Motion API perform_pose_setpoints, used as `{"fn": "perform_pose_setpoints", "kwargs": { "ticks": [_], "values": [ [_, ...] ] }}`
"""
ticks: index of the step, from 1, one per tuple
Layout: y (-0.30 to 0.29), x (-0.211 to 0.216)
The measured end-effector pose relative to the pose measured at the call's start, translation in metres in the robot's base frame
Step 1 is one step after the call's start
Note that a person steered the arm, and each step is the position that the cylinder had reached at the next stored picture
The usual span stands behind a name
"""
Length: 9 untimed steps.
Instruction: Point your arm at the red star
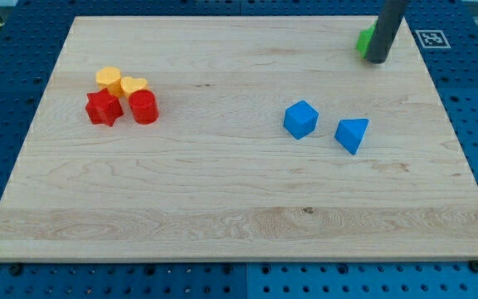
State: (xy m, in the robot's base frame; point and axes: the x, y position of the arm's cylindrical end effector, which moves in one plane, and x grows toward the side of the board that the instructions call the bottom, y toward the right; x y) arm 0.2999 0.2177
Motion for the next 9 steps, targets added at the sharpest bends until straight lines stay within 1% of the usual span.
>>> {"fn": "perform_pose_setpoints", "kwargs": {
  "ticks": [2,3,4,5,6,8,9],
  "values": [
    [0.002,-0.018],
    [-0.023,-0.015],
    [-0.064,0.007],
    [-0.065,0.069],
    [-0.061,0.096],
    [-0.067,0.095],
    [-0.142,0.076]
  ]
}}
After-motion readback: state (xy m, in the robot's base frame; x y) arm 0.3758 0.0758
